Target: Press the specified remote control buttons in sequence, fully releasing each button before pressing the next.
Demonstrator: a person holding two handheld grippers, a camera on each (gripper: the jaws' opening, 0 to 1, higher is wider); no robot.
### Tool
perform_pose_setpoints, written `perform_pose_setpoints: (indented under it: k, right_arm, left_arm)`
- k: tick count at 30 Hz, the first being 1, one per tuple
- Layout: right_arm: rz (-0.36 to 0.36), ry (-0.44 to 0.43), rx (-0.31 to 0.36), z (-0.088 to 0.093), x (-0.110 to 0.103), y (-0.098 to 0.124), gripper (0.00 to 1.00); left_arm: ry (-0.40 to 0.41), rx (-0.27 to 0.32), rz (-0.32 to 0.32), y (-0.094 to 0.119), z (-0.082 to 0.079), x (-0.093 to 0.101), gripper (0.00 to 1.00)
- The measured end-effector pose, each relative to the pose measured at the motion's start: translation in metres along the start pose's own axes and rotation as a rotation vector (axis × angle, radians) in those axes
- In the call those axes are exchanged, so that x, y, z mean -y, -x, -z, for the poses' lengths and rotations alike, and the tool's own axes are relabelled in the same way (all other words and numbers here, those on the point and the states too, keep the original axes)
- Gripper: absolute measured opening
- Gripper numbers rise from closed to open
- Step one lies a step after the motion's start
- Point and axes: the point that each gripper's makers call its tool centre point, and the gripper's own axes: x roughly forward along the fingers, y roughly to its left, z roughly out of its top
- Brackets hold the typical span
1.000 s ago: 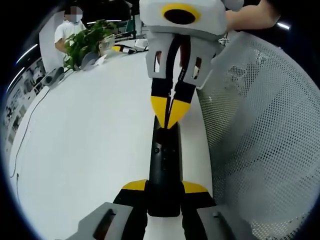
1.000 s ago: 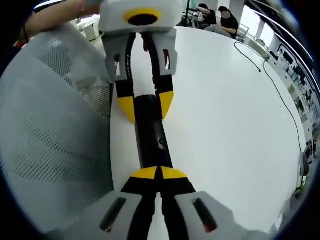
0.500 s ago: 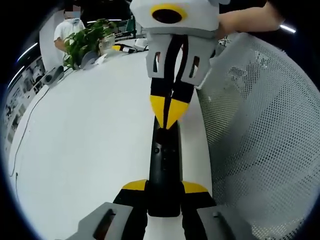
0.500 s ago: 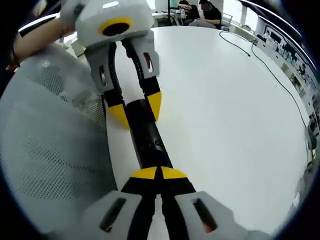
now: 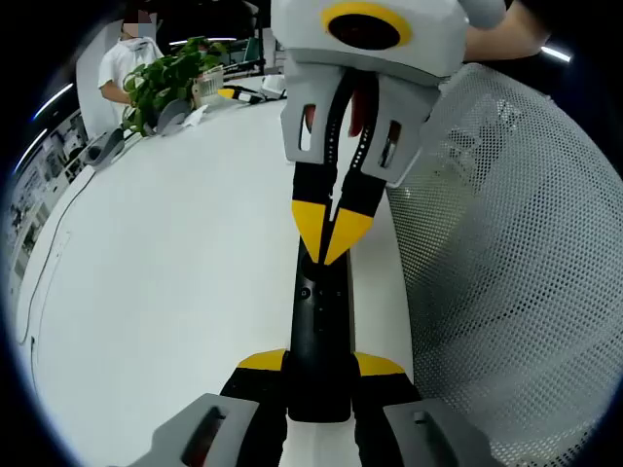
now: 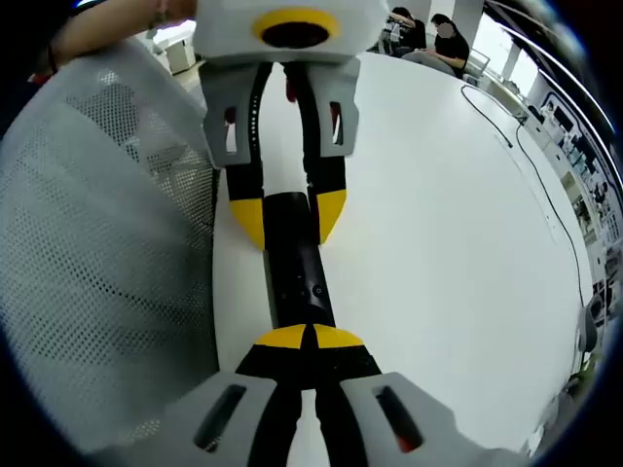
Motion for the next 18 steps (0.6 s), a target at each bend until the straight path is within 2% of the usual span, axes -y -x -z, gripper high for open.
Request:
perform_pose_setpoints:
  k: [4, 9, 12, 13, 15, 18]
  right_arm:
    - [-0.006, 0.0, -0.019, 0.0, 0.001, 0.0, 0.0]
    - [-0.009, -0.056, 0.037, 0.0, 0.003, 0.002, 0.0]
    - [-0.009, -0.046, 0.078, -0.012, 0.0, 0.002, 0.0]
    - [-0.007, -0.04, 0.077, -0.014, 0.0, 0.001, 0.0]
    - [0.01, -0.006, 0.036, -0.009, 0.003, -0.003, 0.0]
    - [0.003, -0.015, 0.039, -0.01, 0.002, -0.004, 0.0]
  left_arm:
    - [0.012, 0.016, 0.0, 0.001, 0.0, 0.0, 0.24]
    - [0.035, 0.035, 0.002, 0.001, -0.001, 0.0, 0.24]
    - [0.045, 0.041, 0.009, 0.001, -0.001, -0.001, 0.24]
    - [0.044, 0.04, 0.011, 0.001, -0.001, -0.001, 0.24]
    - [0.034, 0.031, 0.01, 0.001, -0.001, 0.0, 0.24]
    - [0.032, 0.036, 0.007, 0.0, 0.0, 0.0, 0.24]
